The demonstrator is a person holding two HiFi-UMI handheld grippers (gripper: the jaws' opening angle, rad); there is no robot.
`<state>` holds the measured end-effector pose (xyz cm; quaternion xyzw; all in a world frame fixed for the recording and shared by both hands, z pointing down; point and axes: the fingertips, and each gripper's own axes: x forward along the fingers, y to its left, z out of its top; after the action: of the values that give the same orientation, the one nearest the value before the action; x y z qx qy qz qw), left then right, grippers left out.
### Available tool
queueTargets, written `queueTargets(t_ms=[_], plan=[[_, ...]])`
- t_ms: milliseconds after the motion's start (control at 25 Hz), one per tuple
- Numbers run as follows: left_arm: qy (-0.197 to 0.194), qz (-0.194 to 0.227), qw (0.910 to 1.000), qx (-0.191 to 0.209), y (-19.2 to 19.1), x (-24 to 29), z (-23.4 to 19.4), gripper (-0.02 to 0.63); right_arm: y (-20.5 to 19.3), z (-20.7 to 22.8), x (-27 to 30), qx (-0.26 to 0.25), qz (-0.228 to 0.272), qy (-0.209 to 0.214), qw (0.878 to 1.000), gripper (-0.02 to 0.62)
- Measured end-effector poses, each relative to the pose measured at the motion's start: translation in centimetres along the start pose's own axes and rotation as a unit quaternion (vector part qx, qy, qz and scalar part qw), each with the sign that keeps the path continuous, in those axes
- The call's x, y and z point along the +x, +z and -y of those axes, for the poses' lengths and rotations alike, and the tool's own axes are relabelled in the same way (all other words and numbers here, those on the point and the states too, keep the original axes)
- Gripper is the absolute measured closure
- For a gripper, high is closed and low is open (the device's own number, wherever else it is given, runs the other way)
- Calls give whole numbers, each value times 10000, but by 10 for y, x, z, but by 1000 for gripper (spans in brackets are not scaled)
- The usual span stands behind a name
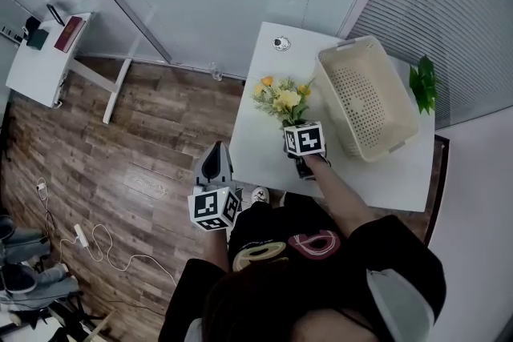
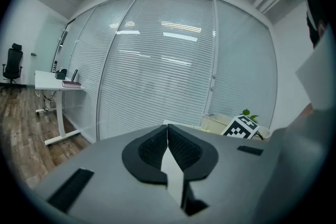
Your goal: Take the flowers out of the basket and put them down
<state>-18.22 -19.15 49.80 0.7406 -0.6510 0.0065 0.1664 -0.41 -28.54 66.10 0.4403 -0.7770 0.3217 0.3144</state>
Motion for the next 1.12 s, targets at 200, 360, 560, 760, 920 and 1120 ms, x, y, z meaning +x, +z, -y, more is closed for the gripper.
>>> queueTargets(t_ms=[200, 360, 560, 760, 920, 1120], plan=[[51, -8, 10000, 7, 1, -3, -3, 588, -2, 4, 1, 32, -89, -128, 9999, 532], [72, -36, 10000, 11, 0, -6, -3, 588, -4, 6, 4, 122, -136, -124, 9998, 529], [72, -70, 9999, 10, -4, -8, -2, 588, -6, 6, 8, 95, -212, -138, 9996, 523], [44, -86, 9999, 27, -6, -8, 1, 588, -8, 5, 10, 130, -240, -69, 9996, 514], [-12, -93, 9999, 36, -7, -6, 4, 588, -9, 2, 11, 65, -341, 6, 9994, 488], [-29, -101, 9999, 2, -10, -4, 4, 588, -11, -3, 11, 3, -378, -54, 9993, 420]])
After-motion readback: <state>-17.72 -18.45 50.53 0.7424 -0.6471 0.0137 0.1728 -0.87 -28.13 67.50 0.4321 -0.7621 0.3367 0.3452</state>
